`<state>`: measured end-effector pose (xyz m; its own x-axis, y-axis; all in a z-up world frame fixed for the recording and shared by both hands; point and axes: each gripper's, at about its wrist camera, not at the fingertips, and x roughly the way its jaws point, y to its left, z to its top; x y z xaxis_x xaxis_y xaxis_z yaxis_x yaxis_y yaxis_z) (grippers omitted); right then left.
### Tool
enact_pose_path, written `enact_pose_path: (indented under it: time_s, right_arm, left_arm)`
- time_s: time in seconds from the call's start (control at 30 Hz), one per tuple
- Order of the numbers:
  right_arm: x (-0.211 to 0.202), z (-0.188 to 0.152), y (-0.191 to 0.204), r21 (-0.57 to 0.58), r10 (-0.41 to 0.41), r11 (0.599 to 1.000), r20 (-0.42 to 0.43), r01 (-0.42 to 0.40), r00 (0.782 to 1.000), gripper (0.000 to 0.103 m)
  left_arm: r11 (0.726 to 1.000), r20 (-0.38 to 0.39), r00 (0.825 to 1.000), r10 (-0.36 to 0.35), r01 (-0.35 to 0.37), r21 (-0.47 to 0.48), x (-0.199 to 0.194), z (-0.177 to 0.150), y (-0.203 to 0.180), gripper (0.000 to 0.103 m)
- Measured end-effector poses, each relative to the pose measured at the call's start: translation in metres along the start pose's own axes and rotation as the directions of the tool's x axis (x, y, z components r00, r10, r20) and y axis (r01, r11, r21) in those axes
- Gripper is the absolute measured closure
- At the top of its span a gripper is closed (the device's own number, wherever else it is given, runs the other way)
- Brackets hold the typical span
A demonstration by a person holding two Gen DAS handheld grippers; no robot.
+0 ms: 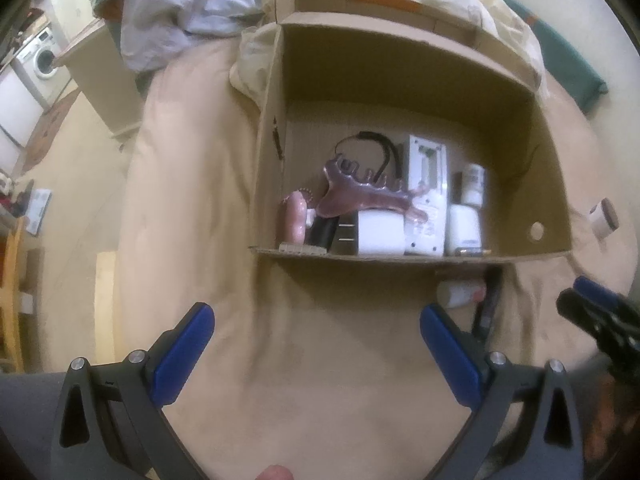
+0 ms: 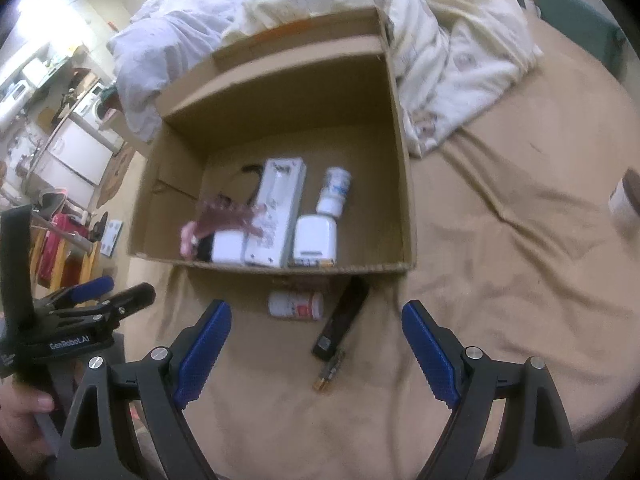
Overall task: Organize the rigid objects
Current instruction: 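Lift both open grippers out of the box toward the items on the bed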
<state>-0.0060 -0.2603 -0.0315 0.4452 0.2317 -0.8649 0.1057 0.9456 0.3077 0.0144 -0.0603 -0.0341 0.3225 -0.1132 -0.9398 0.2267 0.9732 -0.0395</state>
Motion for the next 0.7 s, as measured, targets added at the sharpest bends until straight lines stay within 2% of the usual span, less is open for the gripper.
enact_pose_path:
  time_s: [0.2,0.7]
  right_arm:
    - [0.012,-0.003,-0.006,0.016,-0.036,0.999,-0.020,0.036,0.999,0.011]
    - [0.023,-0.004,-0.012,0.006,-0.049,0.999,-0.068,0.050,0.996,0.011]
  left_arm:
    - [1.000,-0.031,1.000,0.007,-0.007,-0.012,0.013,-0.001,0.003,0.001]
    - [0.999,-0.066,0.997,0.032,-0.032,0.008,0.030,-0.004,-0.003,0.001]
